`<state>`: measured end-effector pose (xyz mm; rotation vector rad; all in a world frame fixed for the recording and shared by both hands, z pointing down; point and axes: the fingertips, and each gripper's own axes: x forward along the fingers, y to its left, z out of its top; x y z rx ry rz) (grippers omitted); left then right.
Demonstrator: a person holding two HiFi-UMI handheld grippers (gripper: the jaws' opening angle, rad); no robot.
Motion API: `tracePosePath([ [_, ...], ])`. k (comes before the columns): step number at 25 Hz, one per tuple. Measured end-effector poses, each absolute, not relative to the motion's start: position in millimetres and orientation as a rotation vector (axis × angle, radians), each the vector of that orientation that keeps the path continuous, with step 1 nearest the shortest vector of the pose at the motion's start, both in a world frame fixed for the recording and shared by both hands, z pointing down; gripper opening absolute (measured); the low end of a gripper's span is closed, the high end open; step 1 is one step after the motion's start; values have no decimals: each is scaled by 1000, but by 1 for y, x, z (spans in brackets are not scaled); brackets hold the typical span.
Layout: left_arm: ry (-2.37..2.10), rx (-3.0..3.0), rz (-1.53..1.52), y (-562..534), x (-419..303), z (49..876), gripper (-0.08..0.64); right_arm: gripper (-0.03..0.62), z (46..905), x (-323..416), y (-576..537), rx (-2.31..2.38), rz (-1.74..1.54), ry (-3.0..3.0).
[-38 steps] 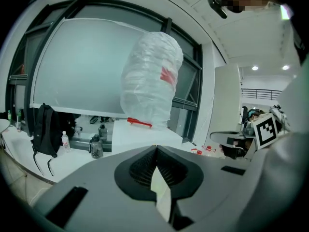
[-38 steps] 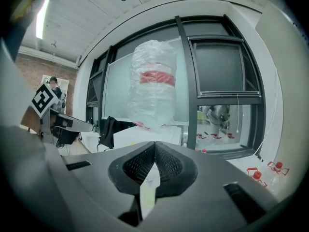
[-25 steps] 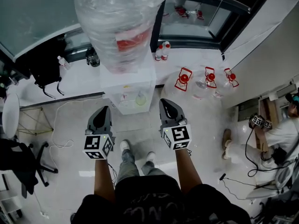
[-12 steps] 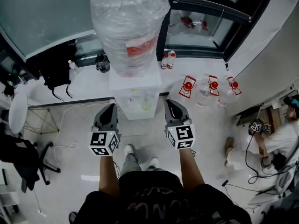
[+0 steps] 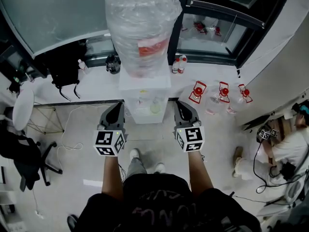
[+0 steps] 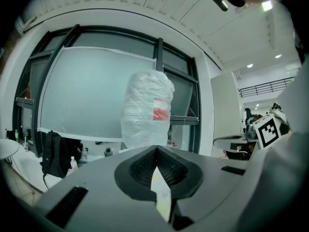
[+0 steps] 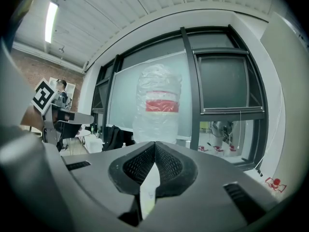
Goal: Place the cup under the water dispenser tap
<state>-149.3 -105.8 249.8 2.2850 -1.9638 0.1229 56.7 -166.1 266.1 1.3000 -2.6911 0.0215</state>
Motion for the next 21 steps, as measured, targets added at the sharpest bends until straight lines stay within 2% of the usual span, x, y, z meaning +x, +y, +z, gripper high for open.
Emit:
tracePosePath([
  [21, -1991, 2279, 85, -83, -144, 242, 9, 12, 263, 63, -154, 1292, -3, -2697],
])
